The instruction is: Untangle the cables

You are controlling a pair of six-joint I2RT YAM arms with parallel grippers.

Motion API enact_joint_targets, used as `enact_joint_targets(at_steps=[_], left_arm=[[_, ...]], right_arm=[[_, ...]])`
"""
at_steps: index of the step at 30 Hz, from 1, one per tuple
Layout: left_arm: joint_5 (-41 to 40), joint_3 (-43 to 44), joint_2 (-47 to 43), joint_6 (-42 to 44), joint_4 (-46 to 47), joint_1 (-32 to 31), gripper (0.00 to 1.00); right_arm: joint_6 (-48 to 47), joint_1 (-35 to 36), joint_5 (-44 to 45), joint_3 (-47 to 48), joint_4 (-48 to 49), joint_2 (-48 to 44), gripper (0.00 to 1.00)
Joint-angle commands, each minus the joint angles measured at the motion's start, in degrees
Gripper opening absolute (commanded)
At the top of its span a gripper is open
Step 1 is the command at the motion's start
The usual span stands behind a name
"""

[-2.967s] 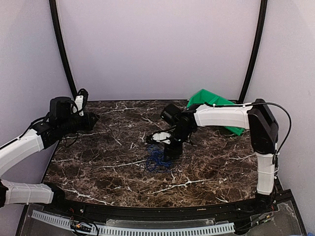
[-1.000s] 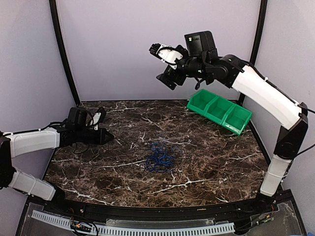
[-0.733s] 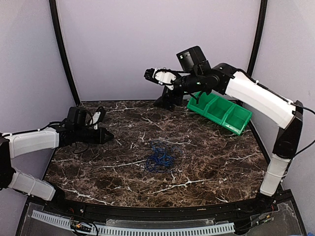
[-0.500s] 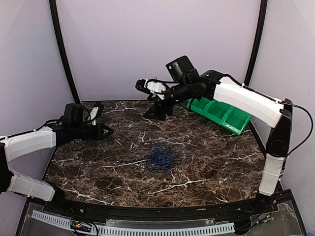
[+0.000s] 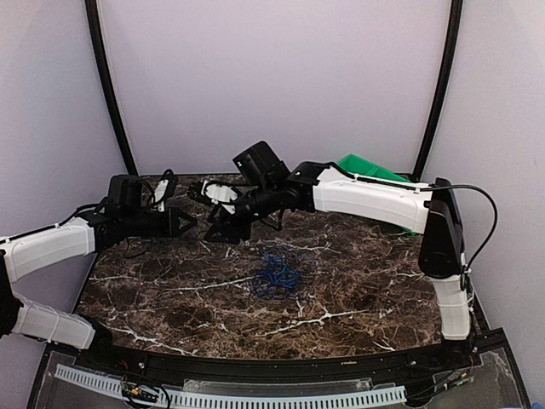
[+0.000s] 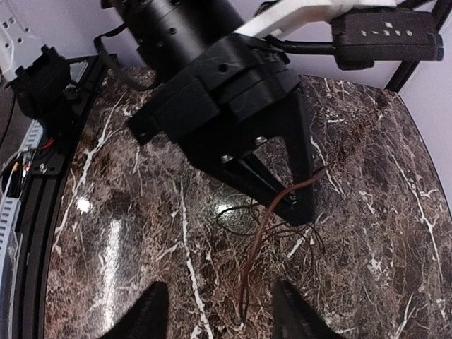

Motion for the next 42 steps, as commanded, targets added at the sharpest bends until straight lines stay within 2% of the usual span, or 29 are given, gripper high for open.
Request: enact_joint_targets(at_steps=[1, 3, 5, 8, 11, 13, 21, 26, 42], left_arm=[[0.9, 1.7, -2.7, 0.0, -0.4, -0.3, 0.00], [0.6, 1.4, -3.1, 0.2, -0.8, -0.3, 0.00], [0.3, 1.1, -3.4, 0.4, -0.7, -0.3, 0.00], [-0.7, 0.8, -3.7, 0.5, -0.6, -0.3, 0.05], [-1.8, 0.6, -4.0, 0.9, -1.5, -0.3, 0.27], [-2.6, 0.8, -4.4, 1.8, -3.0, -0.3, 0.36], [-7.1, -1.4, -8.7, 7.8, -6.7, -0.3, 0.54], [-11.0, -6.0, -9.3, 9.6, -4.0, -0.3, 0.57], [-11.0, -5.1, -5.1, 11.1, -5.9, -0.3, 0.57]], right_arm=[[4.1, -0.2, 2.3, 3.1, 6.1, 1.2, 0.38], [4.4, -0.2, 3.5, 3.5, 6.7, 1.4, 0.22], [4.6, -0.3, 4.2, 4.5, 6.6, 1.7, 0.01], [4.7, -0.9, 5.0, 5.5, 6.6, 1.5, 0.00], [3.9, -2.3, 6.4, 7.4, 5.9, 0.7, 0.00], [3.2, -4.0, 7.7, 9.0, 5.4, 0.2, 0.00], [-0.8, -10.3, 13.3, 15.8, 3.4, -1.8, 0.00], [-2.5, -14.1, 16.2, 18.7, 3.9, -2.7, 0.00], [-6.5, -26.7, 23.0, 26.2, 13.3, -3.5, 0.00]])
